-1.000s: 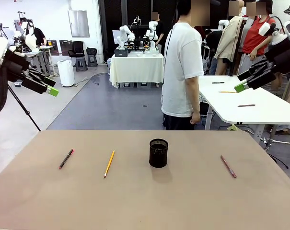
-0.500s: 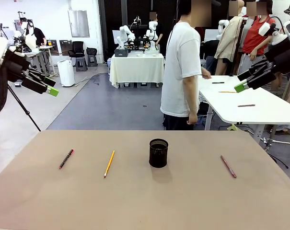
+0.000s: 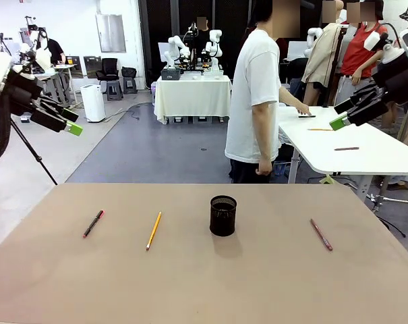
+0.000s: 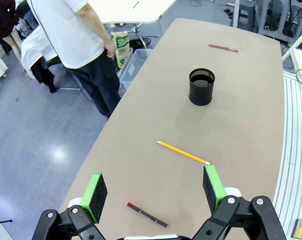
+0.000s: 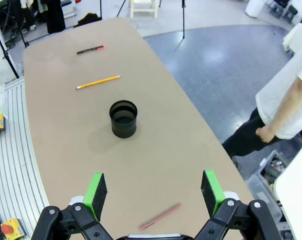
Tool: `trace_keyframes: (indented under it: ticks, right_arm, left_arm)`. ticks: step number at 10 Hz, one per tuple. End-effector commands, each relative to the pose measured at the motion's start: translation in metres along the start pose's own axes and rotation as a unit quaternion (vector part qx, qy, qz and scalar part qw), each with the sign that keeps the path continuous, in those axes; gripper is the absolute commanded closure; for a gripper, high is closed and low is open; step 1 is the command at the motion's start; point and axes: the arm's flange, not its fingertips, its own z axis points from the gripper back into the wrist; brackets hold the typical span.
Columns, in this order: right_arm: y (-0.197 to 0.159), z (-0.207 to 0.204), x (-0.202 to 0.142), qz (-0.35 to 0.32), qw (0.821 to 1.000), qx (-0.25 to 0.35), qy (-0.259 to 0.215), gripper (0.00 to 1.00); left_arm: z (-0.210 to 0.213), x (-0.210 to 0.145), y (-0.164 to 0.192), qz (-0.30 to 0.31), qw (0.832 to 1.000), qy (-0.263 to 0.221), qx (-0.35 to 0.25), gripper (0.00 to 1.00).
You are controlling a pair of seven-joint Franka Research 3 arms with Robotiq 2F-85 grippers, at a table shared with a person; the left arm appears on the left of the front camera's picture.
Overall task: Place the pens into the pen holder.
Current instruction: Pick up a writing instrument from the table and place it into the Pen holder.
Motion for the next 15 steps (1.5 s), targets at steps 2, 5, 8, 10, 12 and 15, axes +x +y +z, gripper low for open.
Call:
trace_keyframes:
  ticks: [2,5,8,10,12,15]
  right_arm:
    - [-0.001,0.000,0.000,0.004,1.000,0.001,-0.004,0.00]
    - [-0.001,0.000,0.000,0.004,1.000,0.001,-0.004,0.00]
    - [-0.001,0.000,0.000,0.004,1.000,0.001,-0.004,0.00]
    - [-0.001,0.000,0.000,0.004,1.000,0.001,-0.004,0.00]
    - [-0.001,0.000,0.000,0.004,1.000,0.001,-0.004,0.00]
    - [-0.001,0.000,0.000,0.004,1.000,0.001,-0.004,0.00]
  left_arm:
    - [0.000,0.000,0.001,0.000,1.000,-0.004,-0.002,0.00]
    - [-0.009,0.008,-0.018,0.019,0.996,0.082,0.021,0.00]
    - [-0.067,-0.008,-0.069,0.050,0.975,0.212,0.035,0.00]
    - [-0.103,-0.026,-0.104,0.083,0.967,0.234,0.064,0.00]
    - [-0.133,-0.042,-0.130,0.119,0.963,0.225,0.085,0.00]
    - [-0.131,-0.040,-0.124,0.106,0.964,0.236,0.060,0.00]
